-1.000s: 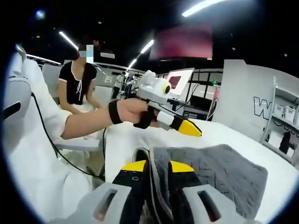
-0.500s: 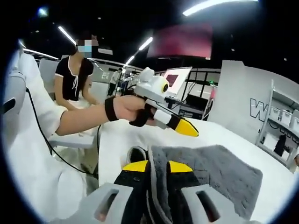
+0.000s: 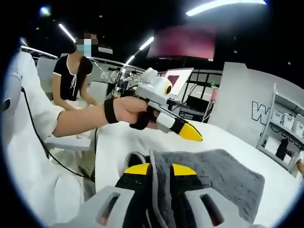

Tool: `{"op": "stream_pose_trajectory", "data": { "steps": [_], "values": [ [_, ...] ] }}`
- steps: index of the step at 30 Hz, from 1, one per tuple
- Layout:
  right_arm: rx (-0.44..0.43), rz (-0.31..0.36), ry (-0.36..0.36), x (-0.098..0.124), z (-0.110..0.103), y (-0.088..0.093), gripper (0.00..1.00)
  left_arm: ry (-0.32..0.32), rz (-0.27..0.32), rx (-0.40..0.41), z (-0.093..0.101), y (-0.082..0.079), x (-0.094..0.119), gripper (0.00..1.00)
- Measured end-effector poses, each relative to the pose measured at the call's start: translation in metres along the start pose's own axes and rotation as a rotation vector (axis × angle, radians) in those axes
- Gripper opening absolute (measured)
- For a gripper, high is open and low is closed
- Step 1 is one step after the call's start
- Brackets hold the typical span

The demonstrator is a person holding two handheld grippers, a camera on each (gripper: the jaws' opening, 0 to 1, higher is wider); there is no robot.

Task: Open the folded towel by lifting each exposed corner and separating the folded layers until the towel lies flat within the target outline without major curled edges

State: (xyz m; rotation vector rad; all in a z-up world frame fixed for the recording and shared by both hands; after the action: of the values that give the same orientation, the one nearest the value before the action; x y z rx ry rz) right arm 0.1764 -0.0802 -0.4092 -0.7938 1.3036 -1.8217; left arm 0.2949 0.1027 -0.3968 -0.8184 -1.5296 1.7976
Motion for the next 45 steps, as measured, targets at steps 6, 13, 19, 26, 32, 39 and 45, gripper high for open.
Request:
{"op": "stream_pose_trajectory", "data": {
  "steps": [6, 13, 19, 26, 32, 39, 45],
  "values": [
    [-0.004, 0.006, 0.0, -0.005, 0.0, 0.0, 0.1, -0.028, -0.001, 0.034, -0.007, 0.002, -0.002, 0.19],
    [0.015, 0.0, -0.002, -0.01, -0.002, 0.0, 0.09, -0.027, -0.005, 0.038, -0.007, 0.003, -0.007, 0.2],
    [0.03, -0.022, -0.006, -0.014, -0.004, 0.001, 0.08, -0.042, -0.009, 0.071, -0.012, 0.005, -0.012, 0.22],
    [0.017, -0.011, 0.005, -0.013, -0.003, 0.001, 0.0, -0.057, -0.033, 0.06, -0.016, 0.006, -0.016, 0.24],
    [0.016, -0.012, 0.003, -0.015, -0.004, 0.001, 0.0, -0.073, -0.056, 0.058, -0.023, 0.007, -0.024, 0.24],
    [0.017, -0.016, 0.004, -0.015, -0.005, 0.002, 0.0, -0.095, -0.075, 0.069, -0.028, 0.011, -0.031, 0.26],
    [0.004, -0.007, -0.002, -0.016, -0.007, 0.002, 0.0, -0.111, -0.078, 0.063, -0.031, 0.01, -0.034, 0.3]
  ]
}}
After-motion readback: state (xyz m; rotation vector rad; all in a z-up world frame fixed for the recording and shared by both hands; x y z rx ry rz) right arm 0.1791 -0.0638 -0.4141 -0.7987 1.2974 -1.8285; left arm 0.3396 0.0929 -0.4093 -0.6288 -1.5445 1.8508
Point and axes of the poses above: the point that each gripper's makers call its tool centre point, and the gripper's own axes: x roughly backward along the fingers, z roughly to its right, y roughly out of its underside, the point moved 10 cm from there along x, roughly backward along the fingers, and after that the axes turned 11 degrees about z, right-handed, at the moved point
